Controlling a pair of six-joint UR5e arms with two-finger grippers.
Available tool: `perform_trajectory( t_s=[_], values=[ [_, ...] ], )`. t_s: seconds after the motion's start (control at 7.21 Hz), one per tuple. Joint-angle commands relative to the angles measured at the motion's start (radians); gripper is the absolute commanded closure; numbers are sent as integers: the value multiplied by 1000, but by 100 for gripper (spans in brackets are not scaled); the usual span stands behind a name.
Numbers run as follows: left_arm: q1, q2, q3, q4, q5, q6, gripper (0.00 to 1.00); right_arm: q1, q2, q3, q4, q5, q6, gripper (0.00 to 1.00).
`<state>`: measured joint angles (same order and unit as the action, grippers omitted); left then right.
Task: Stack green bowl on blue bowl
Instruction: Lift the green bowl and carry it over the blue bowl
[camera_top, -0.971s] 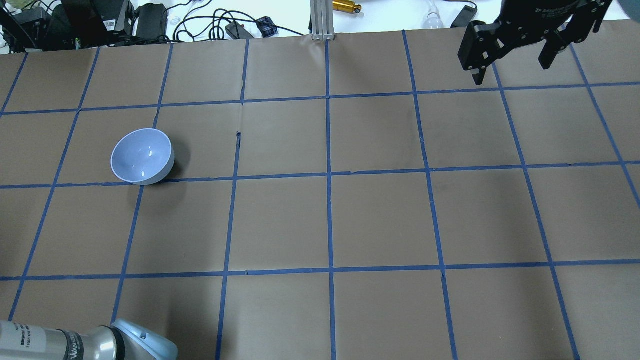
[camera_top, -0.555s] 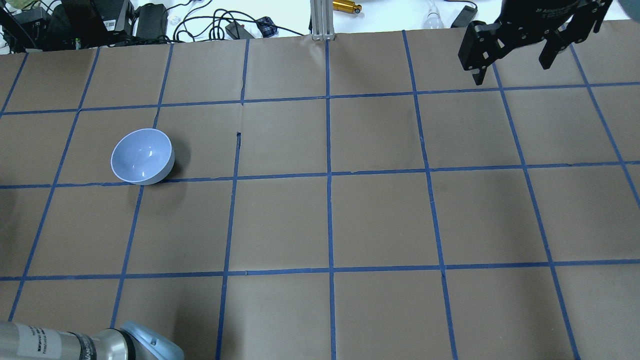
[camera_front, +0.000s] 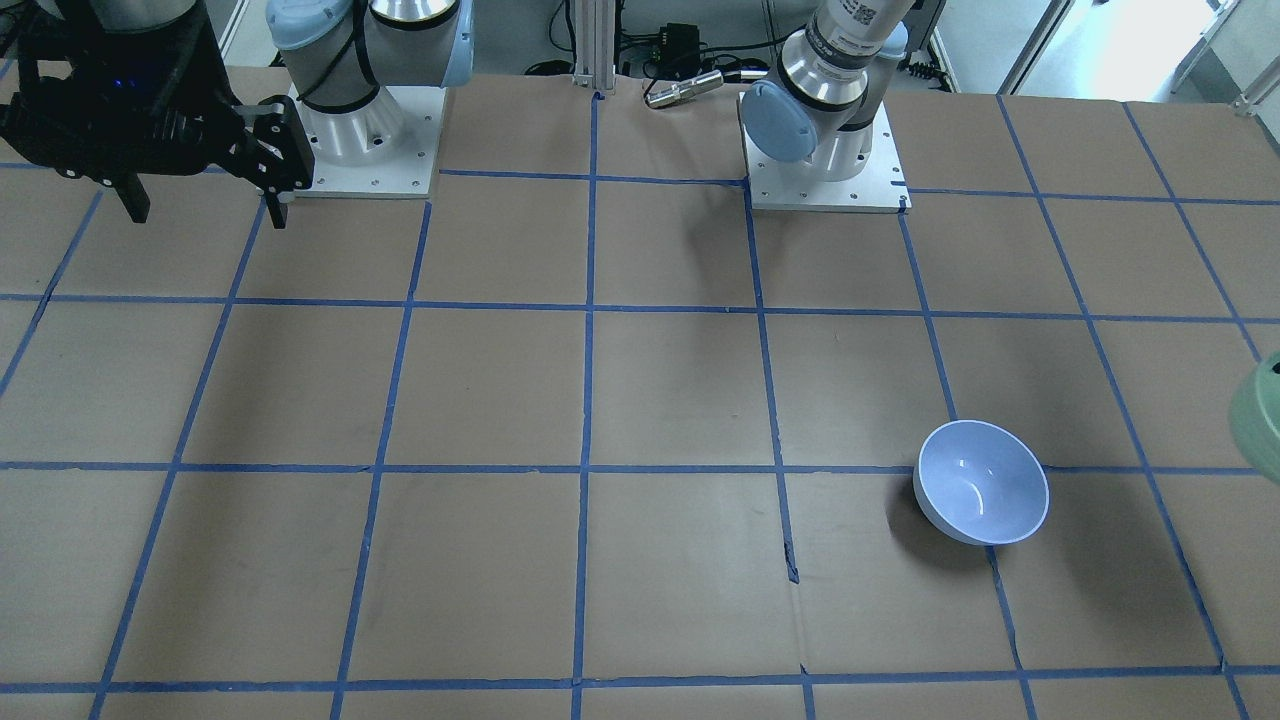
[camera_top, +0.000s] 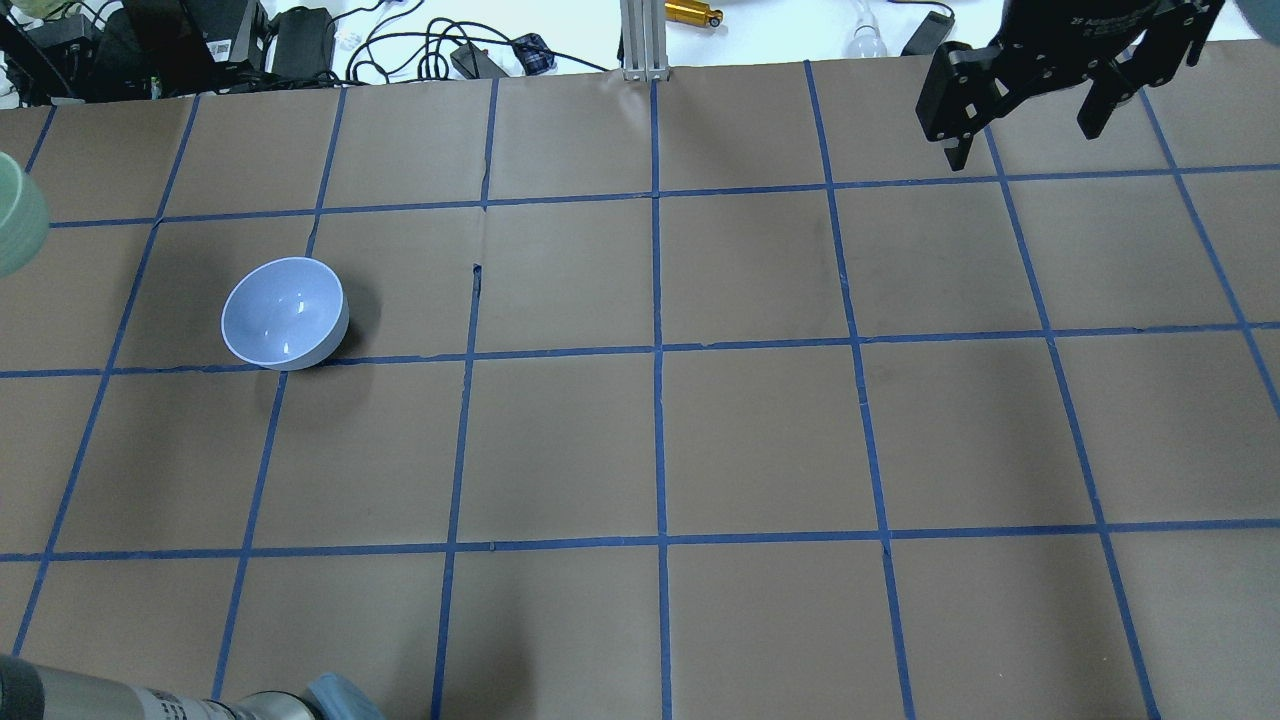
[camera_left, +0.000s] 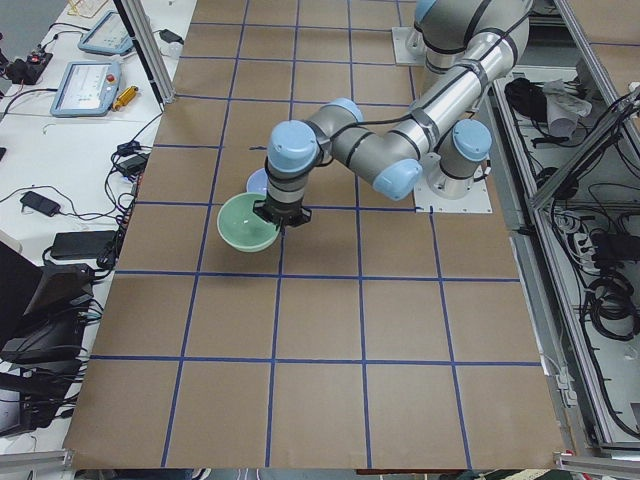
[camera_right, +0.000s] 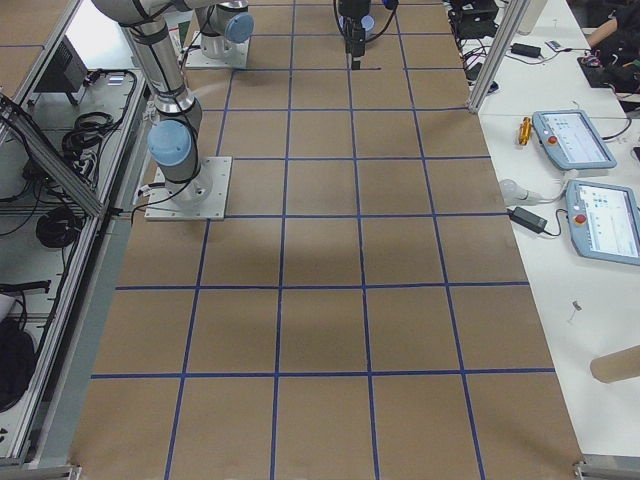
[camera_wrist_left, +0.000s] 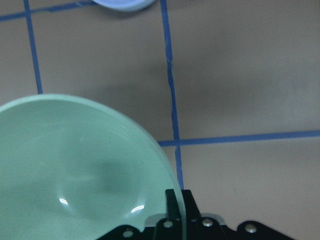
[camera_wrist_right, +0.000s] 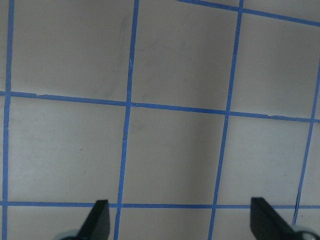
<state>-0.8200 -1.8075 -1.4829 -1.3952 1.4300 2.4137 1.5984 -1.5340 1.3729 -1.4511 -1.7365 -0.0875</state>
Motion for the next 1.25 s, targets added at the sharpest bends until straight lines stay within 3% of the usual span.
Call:
perform_trajectory(
  t_s=[0.0,0.28,0.42,0.69,1.11],
  values=[
    [-158,-3,10,-54,3,-210,100,0,0,0,0,0,0,0],
    [-270,-7,-28,-50,59,-356,100,0,0,0,0,0,0,0],
    [-309,14,-93,37,116,-378,100,-2,0,0,0,0,0,0],
    [-320,46,-268,202,118,-392,100,0,0,0,0,0,0,0],
    [-326,83,-374,243,106,-439,100,0,0,0,0,0,0,0]
  ],
)
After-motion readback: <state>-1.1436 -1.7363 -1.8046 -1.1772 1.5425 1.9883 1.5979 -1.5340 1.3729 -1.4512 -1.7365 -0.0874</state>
